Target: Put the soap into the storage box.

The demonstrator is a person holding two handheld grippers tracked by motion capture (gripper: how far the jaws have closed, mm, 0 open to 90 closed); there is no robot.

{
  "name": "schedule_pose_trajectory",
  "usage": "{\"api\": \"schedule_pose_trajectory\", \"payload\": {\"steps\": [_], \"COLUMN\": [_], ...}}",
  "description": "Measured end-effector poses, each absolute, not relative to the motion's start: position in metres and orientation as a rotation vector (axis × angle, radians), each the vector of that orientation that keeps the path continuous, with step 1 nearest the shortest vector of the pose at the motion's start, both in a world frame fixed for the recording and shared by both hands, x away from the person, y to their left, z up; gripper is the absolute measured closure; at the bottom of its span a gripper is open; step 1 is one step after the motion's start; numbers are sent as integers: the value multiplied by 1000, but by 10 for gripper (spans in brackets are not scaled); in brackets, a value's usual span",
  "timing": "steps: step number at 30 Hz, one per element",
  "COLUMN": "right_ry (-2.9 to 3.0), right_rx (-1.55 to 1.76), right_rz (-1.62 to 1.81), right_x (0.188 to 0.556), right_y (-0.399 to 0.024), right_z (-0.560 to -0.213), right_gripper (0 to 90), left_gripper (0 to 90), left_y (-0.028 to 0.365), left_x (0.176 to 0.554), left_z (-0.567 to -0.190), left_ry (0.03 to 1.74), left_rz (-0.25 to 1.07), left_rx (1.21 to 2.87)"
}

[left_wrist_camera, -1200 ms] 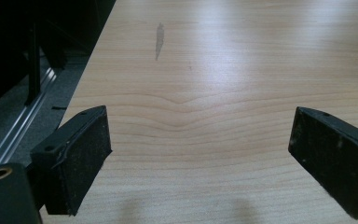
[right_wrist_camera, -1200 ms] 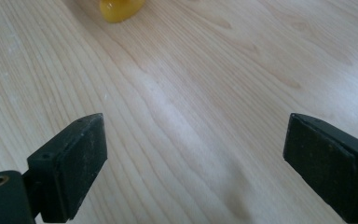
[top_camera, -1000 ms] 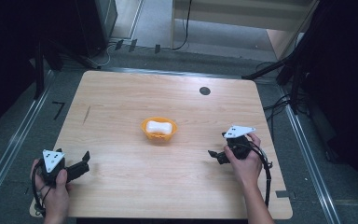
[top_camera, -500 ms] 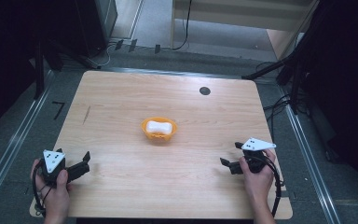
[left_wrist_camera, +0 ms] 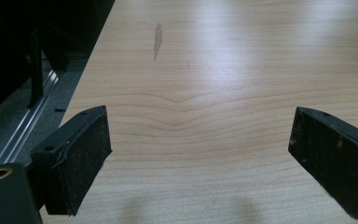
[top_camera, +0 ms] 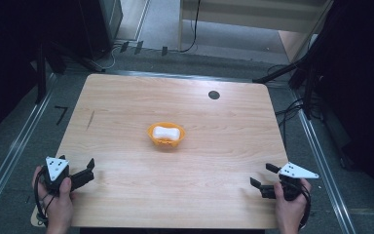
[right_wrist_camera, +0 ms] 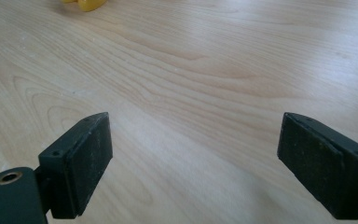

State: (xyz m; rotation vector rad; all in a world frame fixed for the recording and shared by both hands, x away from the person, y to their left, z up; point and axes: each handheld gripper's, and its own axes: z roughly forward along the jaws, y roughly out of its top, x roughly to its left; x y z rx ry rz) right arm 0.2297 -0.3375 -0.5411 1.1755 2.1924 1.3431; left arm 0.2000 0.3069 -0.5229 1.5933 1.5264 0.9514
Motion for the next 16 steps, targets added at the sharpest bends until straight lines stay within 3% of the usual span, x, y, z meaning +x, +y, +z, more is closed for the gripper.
{"api": "schedule_pose_trajectory", "payload": {"steps": [7, 16], "right_ry": [2126, 2068], "right_rx": [1227, 1293], "right_rz": [1334, 1402], "right_x": [209, 210], "right_y": [-361, -371], "right_z": [-546, -551], "right_gripper": [115, 107], "left_gripper": [57, 57], "left_y": [307, 307], "left_x": [201, 203], "left_z": [-523, -523], "left_ry": [1526, 1530], "left_rz": [949, 925], "left_rx": [1598, 1620]}}
